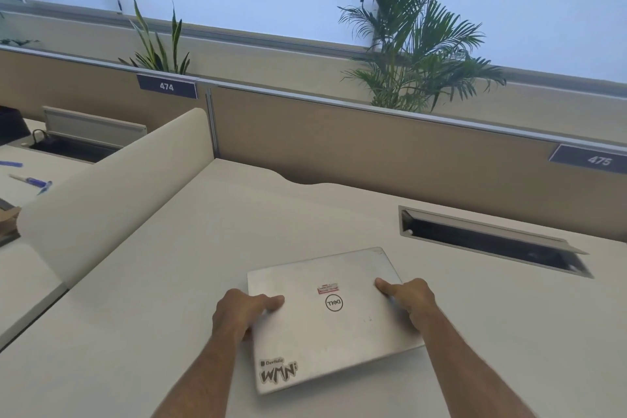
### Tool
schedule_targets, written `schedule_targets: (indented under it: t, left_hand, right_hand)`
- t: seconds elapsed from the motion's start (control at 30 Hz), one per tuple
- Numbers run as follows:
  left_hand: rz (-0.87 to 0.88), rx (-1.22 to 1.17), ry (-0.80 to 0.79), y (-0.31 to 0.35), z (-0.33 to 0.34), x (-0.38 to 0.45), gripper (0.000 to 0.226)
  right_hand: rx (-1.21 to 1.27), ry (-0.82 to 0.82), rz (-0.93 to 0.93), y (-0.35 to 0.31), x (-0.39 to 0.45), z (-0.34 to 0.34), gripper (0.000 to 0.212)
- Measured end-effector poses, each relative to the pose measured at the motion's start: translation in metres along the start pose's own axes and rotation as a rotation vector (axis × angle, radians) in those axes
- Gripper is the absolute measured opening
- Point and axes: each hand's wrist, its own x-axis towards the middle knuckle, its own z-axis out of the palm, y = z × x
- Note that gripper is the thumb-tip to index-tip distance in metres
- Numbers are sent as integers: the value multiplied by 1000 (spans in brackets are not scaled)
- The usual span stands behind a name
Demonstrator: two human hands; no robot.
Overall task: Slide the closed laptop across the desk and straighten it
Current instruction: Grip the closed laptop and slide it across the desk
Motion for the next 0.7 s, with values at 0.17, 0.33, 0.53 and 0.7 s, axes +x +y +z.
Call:
schedule_targets:
  t: [0.17,0.33,0.53,0.7]
  left_hand:
    - [17,46,-44,0,19,-10,66]
    - [22,85,-81,-2,36,-19,73]
    - [9,118,-114,0,52,-36,64]
    - [21,178,-144,3,56,-42,60]
  right_hand:
    - [-1,22,25,25,-4,-20,72]
    - [-5,39,36,45,-7,-39,72]
    - [-41,69,57,66,-10,-52,70]
    - [-98,132,-15,70,-14,-56,62]
